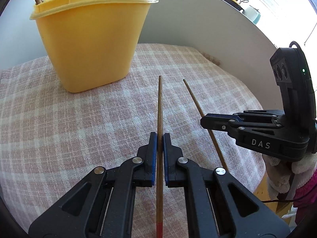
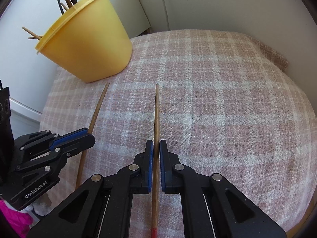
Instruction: Organize utensils
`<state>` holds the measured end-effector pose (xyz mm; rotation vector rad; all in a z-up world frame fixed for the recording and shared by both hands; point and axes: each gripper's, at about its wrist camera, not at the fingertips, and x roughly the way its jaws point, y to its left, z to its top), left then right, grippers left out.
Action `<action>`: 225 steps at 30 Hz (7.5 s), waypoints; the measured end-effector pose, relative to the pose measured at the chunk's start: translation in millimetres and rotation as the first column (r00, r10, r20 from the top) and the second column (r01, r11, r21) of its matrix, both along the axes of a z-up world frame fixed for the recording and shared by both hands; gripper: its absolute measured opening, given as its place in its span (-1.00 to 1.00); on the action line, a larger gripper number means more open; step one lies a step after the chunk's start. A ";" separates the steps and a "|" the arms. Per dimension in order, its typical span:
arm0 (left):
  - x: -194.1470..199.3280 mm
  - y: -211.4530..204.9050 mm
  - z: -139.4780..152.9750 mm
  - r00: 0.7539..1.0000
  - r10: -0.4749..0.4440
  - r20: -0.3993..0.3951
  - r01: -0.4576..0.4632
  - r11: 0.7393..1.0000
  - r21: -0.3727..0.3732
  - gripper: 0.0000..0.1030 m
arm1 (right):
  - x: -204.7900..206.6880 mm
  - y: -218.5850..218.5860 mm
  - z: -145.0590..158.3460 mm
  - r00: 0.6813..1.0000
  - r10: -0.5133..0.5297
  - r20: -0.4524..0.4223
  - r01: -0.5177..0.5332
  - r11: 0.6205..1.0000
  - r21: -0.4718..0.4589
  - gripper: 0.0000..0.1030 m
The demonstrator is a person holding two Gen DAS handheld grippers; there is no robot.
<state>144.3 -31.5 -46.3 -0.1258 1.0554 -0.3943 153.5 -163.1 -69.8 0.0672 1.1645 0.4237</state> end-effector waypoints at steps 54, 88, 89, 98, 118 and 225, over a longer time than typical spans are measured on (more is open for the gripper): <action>-52.0 81.6 152.4 0.878 0.170 0.448 -0.092 0.978 -0.189 -0.93 | -79.3 11.5 155.6 0.831 -0.067 0.552 0.001 0.993 0.119 -0.91; 35.3 119.4 206.7 0.762 0.265 0.591 -0.199 0.964 -0.176 -0.93 | 9.5 63.2 208.4 0.751 -0.109 0.651 0.000 0.986 0.165 -0.91; 37.4 118.8 204.5 0.763 0.263 0.591 -0.202 0.965 -0.169 -0.93 | 14.0 62.9 206.1 0.755 -0.113 0.646 0.006 0.986 0.165 -0.91; 46.7 115.1 183.4 0.780 0.253 0.573 -0.217 0.967 -0.132 -0.93 | 44.1 68.7 187.0 0.785 -0.114 0.608 0.038 0.990 0.137 -0.91; 50.2 111.2 140.6 0.844 0.242 0.479 -0.212 0.970 -0.116 -0.93 | 51.5 90.3 155.3 0.825 -0.048 0.564 0.043 0.999 0.022 -0.91; -114.6 36.1 111.1 0.807 0.224 0.546 -0.336 0.935 0.113 1.00 | -99.4 -3.7 131.7 0.722 -0.259 0.641 0.312 0.950 0.032 0.63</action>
